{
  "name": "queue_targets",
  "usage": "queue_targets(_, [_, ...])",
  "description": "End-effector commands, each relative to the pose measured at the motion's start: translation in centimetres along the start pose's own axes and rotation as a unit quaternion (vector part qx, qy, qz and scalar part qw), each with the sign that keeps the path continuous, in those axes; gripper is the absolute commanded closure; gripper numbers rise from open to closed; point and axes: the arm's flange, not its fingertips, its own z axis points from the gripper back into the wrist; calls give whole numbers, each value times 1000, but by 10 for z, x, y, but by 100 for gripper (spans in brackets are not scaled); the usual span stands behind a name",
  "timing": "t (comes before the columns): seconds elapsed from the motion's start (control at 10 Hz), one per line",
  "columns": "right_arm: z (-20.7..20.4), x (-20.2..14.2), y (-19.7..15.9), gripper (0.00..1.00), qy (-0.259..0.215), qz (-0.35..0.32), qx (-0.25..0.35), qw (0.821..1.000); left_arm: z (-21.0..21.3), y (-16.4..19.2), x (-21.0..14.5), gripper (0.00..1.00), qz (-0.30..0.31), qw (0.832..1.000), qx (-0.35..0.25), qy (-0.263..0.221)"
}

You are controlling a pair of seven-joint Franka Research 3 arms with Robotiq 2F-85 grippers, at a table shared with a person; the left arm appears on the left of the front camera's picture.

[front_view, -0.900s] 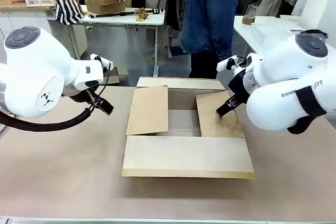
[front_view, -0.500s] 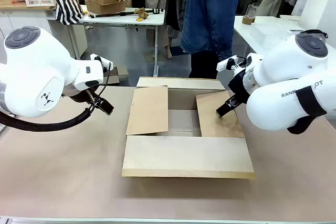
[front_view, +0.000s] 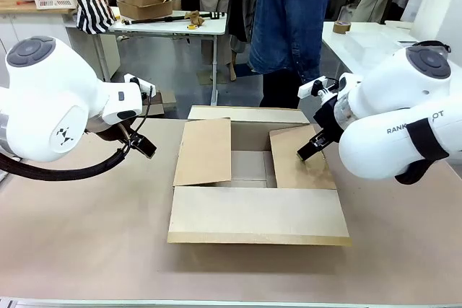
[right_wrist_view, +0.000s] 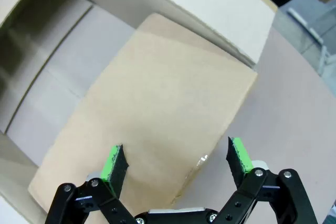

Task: Pack the gift set into the box.
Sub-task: Place both hands on the side flaps of the Package Box and spread them outward.

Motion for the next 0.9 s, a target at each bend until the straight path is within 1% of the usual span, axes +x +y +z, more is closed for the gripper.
queue_targets(0.0, [0, 0, 0, 0, 0, 0, 0, 1000, 0, 0, 0, 0, 0, 1000, 0, 0])
queue_targets(0.3, [0, 0, 0, 0, 0, 0, 0, 1000, 0, 0, 0, 0, 0, 1000, 0, 0])
queue_targets(0.4, [35, 13, -5, 0, 17, -42, -23, 999, 31, -9, -1, 0, 9, 1000, 6, 24])
queue_targets(0.5, [83, 22, -8, 0, 21, -86, -46, 995, 71, -16, -1, 0, 59, 997, 45, -5])
queue_targets(0.6, [131, 22, -6, 0, 23, -113, -60, 991, 110, -13, 5, 0, 91, 995, 36, -6])
queue_targets(0.7, [178, 12, -1, 0, 7, -123, -71, 990, 147, 1, 15, 0, 84, 995, 19, 42])
queue_targets(0.8, [206, -4, 7, 0, -2, -117, -113, 987, 170, 15, 21, 0, 75, 994, -2, 81])
